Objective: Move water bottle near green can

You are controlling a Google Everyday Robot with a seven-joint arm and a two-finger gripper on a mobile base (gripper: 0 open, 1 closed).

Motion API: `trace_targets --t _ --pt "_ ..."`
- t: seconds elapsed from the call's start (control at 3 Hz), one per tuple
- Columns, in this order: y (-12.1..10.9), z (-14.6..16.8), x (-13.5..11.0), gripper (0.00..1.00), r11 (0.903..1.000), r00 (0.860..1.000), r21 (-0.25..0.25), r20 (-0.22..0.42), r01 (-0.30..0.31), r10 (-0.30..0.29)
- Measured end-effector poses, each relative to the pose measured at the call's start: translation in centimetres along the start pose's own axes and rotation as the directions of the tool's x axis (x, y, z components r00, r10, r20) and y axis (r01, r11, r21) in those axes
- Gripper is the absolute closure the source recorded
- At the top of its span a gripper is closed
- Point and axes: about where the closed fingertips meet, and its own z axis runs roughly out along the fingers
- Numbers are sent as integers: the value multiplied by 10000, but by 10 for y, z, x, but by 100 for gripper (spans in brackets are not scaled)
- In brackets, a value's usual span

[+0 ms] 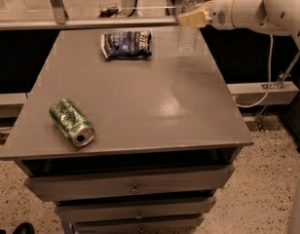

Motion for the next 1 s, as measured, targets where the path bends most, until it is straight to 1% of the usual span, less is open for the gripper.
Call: trace_targets --t 0.33,0.67,1.0 --pt "65 -12 -40 100 9987 9955 -508 943 102 -54" --pt "138 -10 -51 100 9907 9915 -1361 1293 10 168" --pt "198 -7 -38 100 9752 9940 -2200 996 -224 453"
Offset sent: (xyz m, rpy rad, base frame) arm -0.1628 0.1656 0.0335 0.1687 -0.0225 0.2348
